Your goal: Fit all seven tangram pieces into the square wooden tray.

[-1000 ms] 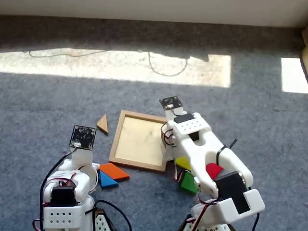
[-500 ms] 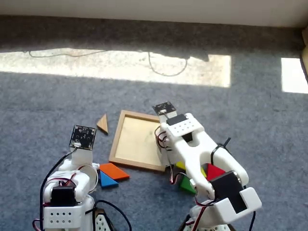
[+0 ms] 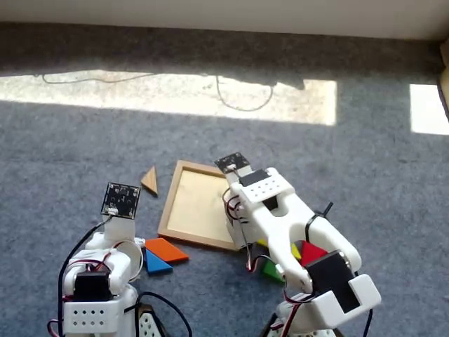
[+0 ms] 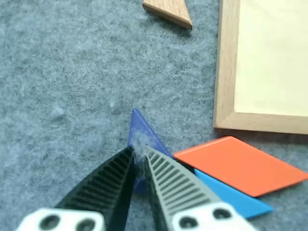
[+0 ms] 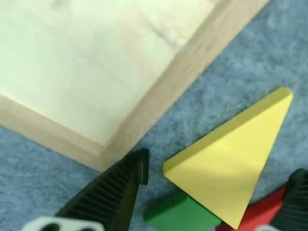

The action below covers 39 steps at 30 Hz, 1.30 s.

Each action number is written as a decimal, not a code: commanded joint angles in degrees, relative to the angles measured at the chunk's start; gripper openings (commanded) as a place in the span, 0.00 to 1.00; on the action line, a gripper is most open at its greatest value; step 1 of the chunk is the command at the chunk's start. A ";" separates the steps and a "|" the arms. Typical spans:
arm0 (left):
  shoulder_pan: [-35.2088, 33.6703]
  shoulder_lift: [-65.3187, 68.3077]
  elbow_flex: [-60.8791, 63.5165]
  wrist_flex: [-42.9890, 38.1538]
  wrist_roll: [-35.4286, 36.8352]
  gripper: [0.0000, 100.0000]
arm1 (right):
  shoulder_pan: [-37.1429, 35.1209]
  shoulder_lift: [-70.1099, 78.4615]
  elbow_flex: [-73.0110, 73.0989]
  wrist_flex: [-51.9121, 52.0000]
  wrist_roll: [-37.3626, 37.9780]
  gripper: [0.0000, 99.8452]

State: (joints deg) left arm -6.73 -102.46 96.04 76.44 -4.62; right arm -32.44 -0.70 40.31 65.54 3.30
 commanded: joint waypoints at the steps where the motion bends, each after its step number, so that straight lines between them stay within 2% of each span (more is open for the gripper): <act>1: -0.48 -1.89 1.10 0.35 0.53 0.01 | -1.10 -1.63 1.89 1.27 0.79 0.41; 10: -0.48 -1.89 1.10 0.35 0.53 0.01 | -0.66 -1.27 2.59 1.19 0.97 0.39; 14: -0.48 -1.89 1.10 0.35 0.53 0.01 | 2.15 -1.45 2.59 1.19 5.36 0.32; 23: -0.48 -1.89 1.10 0.35 0.53 0.01 | 4.53 -1.19 2.68 1.19 9.76 0.26; 39: -0.48 -1.89 1.10 0.35 0.53 0.01 | 5.32 -1.63 2.07 1.27 9.76 0.25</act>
State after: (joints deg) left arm -6.73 -102.46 96.04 76.44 -4.62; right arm -28.04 -1.32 41.71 65.54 12.62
